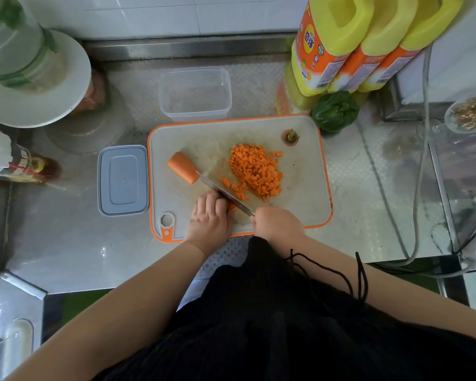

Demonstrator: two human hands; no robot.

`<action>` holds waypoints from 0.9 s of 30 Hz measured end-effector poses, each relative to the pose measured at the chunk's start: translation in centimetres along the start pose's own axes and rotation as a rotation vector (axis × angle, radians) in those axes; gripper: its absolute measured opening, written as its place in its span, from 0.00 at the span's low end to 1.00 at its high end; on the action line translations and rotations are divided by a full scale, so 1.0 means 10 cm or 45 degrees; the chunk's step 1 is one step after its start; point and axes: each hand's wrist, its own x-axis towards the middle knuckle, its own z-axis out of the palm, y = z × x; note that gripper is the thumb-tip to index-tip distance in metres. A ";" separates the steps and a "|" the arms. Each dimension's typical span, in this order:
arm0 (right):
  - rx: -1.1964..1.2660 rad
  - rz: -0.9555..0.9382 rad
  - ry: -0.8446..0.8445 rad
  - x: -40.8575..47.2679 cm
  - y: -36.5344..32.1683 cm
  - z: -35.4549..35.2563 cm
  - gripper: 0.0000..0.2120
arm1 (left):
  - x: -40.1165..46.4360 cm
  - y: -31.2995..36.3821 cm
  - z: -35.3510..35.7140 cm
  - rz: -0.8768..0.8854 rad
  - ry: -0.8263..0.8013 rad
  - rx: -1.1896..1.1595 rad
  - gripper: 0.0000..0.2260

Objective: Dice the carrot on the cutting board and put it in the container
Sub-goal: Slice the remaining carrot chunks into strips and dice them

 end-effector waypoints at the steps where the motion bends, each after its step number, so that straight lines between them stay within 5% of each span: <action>1: 0.008 0.009 -0.012 0.02 -0.02 0.00 0.08 | 0.00 0.00 0.00 -0.001 0.004 -0.001 0.07; 13: 0.306 0.061 0.084 0.05 0.17 0.05 0.20 | 0.00 0.02 -0.07 -0.013 -0.042 0.048 0.07; 27: 0.064 -0.064 0.040 -0.13 0.03 0.04 0.14 | -0.06 0.00 -0.09 -0.018 -0.054 0.090 0.08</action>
